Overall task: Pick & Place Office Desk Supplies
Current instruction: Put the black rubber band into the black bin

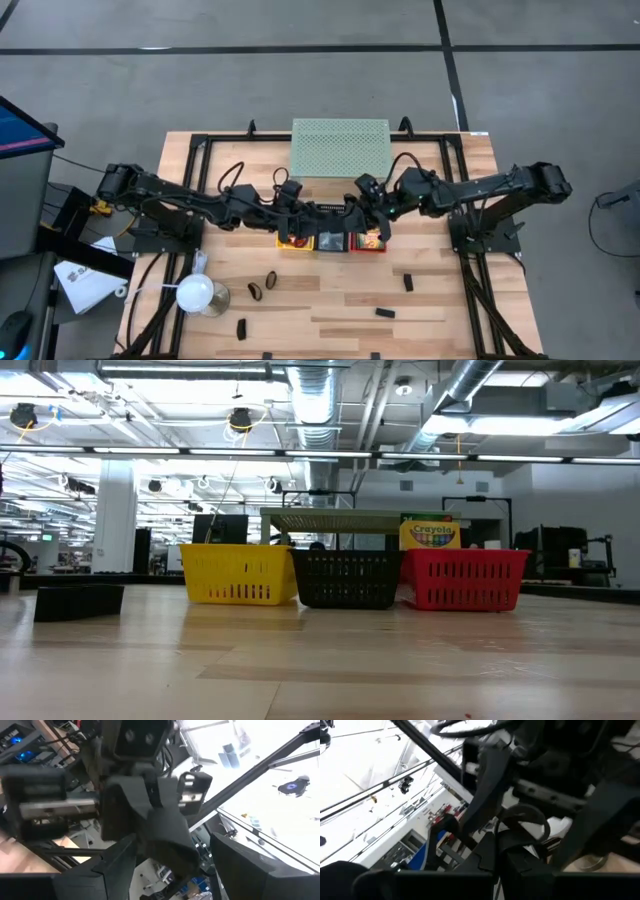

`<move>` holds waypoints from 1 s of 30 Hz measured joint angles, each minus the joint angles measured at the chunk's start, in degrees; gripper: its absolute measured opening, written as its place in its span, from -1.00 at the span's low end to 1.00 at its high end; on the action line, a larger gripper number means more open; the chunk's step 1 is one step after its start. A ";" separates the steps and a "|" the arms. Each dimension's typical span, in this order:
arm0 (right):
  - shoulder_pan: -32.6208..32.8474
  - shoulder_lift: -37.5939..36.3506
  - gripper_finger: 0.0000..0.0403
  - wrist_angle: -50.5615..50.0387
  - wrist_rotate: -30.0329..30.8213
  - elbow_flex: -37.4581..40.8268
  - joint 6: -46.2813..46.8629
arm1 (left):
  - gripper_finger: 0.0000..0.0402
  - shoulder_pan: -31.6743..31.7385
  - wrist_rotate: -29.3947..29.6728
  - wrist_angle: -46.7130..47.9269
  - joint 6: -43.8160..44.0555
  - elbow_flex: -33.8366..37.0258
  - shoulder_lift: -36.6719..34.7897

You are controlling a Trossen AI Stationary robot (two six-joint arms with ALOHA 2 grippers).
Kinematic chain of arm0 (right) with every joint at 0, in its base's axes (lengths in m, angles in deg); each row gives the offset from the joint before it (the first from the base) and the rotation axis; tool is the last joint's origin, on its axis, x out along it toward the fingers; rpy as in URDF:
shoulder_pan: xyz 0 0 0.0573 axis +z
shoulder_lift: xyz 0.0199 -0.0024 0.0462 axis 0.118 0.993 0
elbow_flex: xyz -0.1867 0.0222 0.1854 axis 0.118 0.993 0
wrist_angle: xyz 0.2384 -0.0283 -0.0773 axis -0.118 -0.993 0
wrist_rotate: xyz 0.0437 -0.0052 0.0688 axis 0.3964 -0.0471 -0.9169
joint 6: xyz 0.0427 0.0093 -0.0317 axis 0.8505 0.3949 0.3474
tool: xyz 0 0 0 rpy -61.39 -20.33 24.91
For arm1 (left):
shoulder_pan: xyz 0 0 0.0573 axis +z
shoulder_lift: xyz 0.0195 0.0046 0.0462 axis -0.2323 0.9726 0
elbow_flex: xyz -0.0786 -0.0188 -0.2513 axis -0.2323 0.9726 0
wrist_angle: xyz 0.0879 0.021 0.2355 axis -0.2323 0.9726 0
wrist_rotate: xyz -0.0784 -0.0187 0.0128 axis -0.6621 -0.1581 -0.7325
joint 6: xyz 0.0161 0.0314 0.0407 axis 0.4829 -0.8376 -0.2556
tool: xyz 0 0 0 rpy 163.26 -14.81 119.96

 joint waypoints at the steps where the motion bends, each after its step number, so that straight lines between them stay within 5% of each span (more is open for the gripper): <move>1: -0.26 0.00 -1.00 -0.09 0.00 0.00 0.00 | 0.22 0.00 -0.01 0.03 -0.15 0.00 0.00; 8: -0.82 0.07 -1.00 -0.47 -0.04 0.04 0.13 | 0.19 0.08 0.48 -0.03 -1.53 0.00 0.00; 21: 0.31 0.07 -1.00 -0.56 -0.02 0.04 0.13 | -0.35 0.06 1.00 -0.02 -2.59 0.02 0.00; 30: 1.01 0.07 -1.00 -2.12 -1.23 0.04 0.12 | -0.19 0.08 0.92 -0.72 -2.61 0.04 0.08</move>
